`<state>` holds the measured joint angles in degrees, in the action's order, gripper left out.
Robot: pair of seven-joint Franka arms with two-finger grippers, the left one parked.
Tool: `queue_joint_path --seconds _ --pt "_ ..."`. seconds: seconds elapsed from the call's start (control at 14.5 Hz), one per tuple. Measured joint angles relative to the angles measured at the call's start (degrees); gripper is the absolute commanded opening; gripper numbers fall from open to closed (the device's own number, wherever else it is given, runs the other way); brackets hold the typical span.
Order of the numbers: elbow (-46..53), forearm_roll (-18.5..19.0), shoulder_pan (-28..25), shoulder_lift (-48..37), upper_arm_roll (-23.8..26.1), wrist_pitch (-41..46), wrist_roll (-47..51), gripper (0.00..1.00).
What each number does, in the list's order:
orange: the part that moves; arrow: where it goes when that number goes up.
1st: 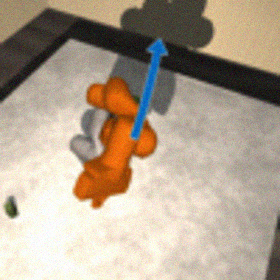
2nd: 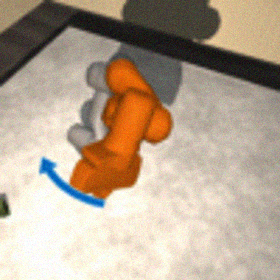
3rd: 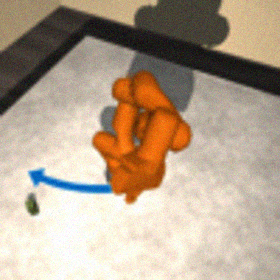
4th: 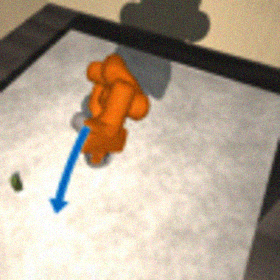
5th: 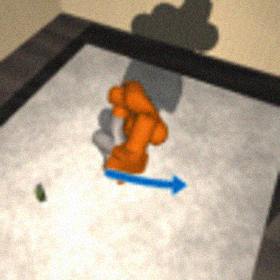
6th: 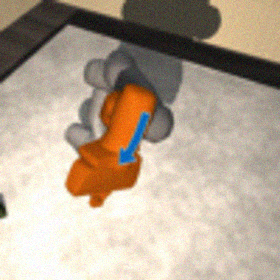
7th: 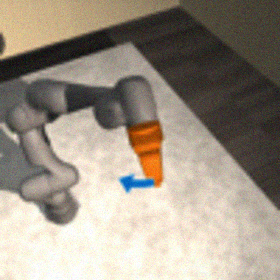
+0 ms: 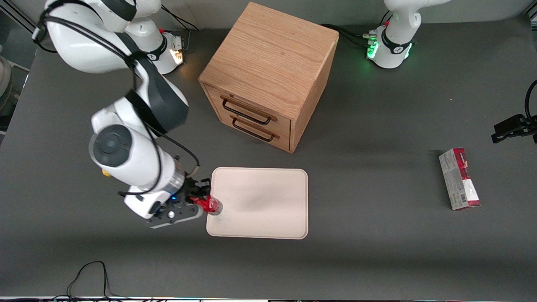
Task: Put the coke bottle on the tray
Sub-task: 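Carry the bottle over the tray edge and lower it onto the tray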
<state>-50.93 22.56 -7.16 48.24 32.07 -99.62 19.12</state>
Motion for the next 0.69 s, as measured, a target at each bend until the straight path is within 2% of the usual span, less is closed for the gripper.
queue_joint_path --seconds 0.28,0.34,0.69 --pt "-1.86 2.37 -0.33 4.31 -0.03 -6.13 0.0 0.12" --pt "-3.23 2.86 -0.33 4.76 -0.06 -8.2 0.0 0.16" --pt "-7.03 7.13 -0.16 5.13 -0.56 -9.77 0.0 0.2"
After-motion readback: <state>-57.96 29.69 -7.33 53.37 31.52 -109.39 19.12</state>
